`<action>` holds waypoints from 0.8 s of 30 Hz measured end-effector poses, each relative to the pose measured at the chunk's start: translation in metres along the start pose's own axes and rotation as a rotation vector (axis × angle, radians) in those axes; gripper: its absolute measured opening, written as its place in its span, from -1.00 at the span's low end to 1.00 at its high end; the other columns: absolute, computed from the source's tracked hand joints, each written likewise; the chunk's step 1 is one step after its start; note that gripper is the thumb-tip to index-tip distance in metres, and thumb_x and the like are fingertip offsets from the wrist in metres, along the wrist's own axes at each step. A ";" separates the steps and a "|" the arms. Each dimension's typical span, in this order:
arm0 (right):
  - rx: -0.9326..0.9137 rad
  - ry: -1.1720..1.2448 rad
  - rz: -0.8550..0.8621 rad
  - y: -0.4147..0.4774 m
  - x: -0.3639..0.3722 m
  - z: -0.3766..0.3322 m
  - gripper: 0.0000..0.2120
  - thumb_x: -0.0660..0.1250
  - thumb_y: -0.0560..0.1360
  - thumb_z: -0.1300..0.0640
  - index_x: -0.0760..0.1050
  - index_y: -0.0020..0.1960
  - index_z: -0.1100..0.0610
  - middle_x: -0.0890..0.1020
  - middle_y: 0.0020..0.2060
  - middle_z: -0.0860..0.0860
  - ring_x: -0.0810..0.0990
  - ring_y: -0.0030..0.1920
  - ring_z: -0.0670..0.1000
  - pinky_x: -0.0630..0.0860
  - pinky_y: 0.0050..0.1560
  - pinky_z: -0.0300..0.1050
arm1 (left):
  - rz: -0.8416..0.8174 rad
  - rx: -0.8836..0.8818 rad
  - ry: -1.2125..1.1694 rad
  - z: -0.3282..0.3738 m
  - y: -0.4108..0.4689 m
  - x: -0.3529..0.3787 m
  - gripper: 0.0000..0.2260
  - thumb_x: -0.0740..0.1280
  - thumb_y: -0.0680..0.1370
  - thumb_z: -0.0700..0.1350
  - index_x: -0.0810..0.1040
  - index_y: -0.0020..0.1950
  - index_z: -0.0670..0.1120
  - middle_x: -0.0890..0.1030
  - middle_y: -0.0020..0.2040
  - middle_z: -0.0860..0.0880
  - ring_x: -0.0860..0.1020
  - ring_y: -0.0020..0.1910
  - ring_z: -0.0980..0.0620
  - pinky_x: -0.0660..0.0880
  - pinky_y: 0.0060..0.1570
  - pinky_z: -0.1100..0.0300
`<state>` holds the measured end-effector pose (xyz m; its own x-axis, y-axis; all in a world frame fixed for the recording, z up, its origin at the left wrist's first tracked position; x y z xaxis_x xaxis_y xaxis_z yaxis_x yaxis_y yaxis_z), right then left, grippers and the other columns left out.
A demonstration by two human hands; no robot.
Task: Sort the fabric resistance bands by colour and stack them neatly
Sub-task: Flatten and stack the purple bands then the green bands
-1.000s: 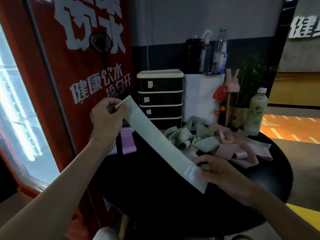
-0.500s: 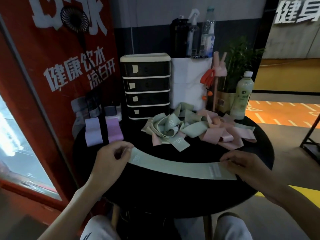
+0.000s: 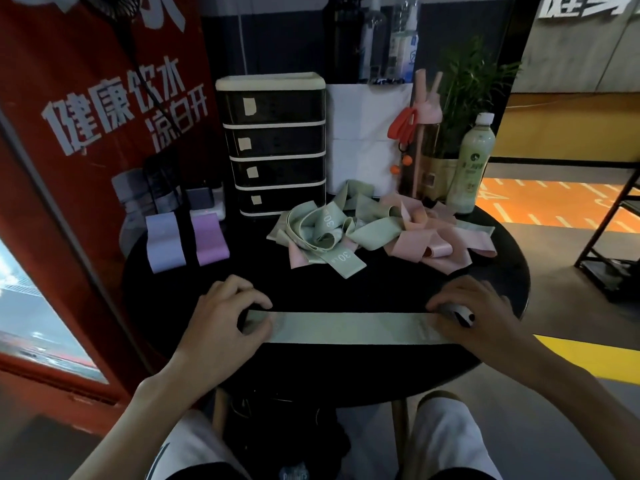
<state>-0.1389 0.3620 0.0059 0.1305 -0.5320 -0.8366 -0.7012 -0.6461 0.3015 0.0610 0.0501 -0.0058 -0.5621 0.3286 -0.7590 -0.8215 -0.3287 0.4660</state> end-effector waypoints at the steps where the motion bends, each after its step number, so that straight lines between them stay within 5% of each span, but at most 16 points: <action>1: -0.016 -0.019 -0.026 0.000 0.001 -0.003 -0.84 0.46 0.43 0.00 0.53 -0.17 -0.24 0.46 -0.05 -0.30 0.38 0.07 -0.07 0.23 0.05 -0.01 | -0.016 0.027 0.031 0.002 0.001 0.002 -0.79 0.29 0.42 0.21 0.61 -0.08 0.15 0.44 -0.04 0.26 0.44 0.00 0.17 0.34 0.04 0.12; 9: -0.025 -0.048 -0.115 0.001 0.000 -0.005 -0.93 0.39 0.41 -0.12 0.50 -0.20 -0.20 0.49 -0.10 -0.29 0.40 0.06 -0.12 0.25 0.09 0.02 | -0.139 0.039 0.035 0.003 0.002 0.008 -0.70 0.18 0.43 0.38 0.59 -0.11 0.25 0.49 0.01 0.29 0.42 0.08 0.29 0.16 0.10 0.36; 11: -0.026 -0.072 -0.163 0.008 -0.003 -0.013 -0.89 0.41 0.44 -0.04 0.50 -0.21 -0.19 0.49 -0.10 -0.30 0.39 0.08 -0.13 0.23 0.11 0.00 | -0.157 0.042 0.065 0.006 0.004 0.006 -0.66 0.16 0.42 0.39 0.59 -0.11 0.22 0.49 -0.01 0.28 0.41 0.06 0.28 0.20 0.06 0.25; 15: -0.095 0.078 -0.095 0.038 0.007 -0.037 -0.96 0.44 0.45 0.06 0.59 -0.12 -0.03 0.59 -0.16 -0.21 0.54 -0.08 -0.20 0.50 0.04 -0.06 | -0.149 0.057 0.119 0.027 0.018 0.007 -0.62 0.13 0.41 0.37 0.58 -0.05 0.18 0.49 -0.03 0.27 0.39 0.03 0.27 0.24 0.08 0.12; 19: -0.010 0.266 -0.008 0.082 0.035 -0.065 -0.88 0.44 0.48 0.10 0.58 -0.04 0.12 0.61 -0.18 -0.10 0.58 -0.11 -0.08 0.45 -0.13 -0.38 | -0.088 0.049 0.052 0.049 0.044 0.027 -0.88 0.37 0.50 0.11 0.60 -0.07 0.10 0.54 -0.07 0.19 0.50 0.01 0.14 0.39 0.12 0.01; 24: 0.170 0.200 0.031 0.106 0.076 -0.069 -0.64 0.38 0.48 -0.03 0.49 0.23 0.06 0.60 0.13 -0.01 0.54 0.16 0.06 0.44 0.22 0.07 | -0.143 -0.052 0.014 0.044 0.054 0.053 -0.90 0.41 0.50 0.03 0.63 -0.05 0.04 0.55 -0.07 0.12 0.51 0.00 0.04 0.47 0.08 -0.03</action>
<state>-0.1546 0.2154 0.0058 0.2307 -0.6585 -0.7163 -0.8124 -0.5355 0.2306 -0.0178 0.0889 -0.0005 -0.4379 0.3631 -0.8224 -0.8868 -0.3249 0.3287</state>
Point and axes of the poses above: each hand's wrist, its own y-axis towards the middle knuckle, its own x-axis out of the palm, z = x × y, the point moved 1 cm from there along y, towards the middle knuckle
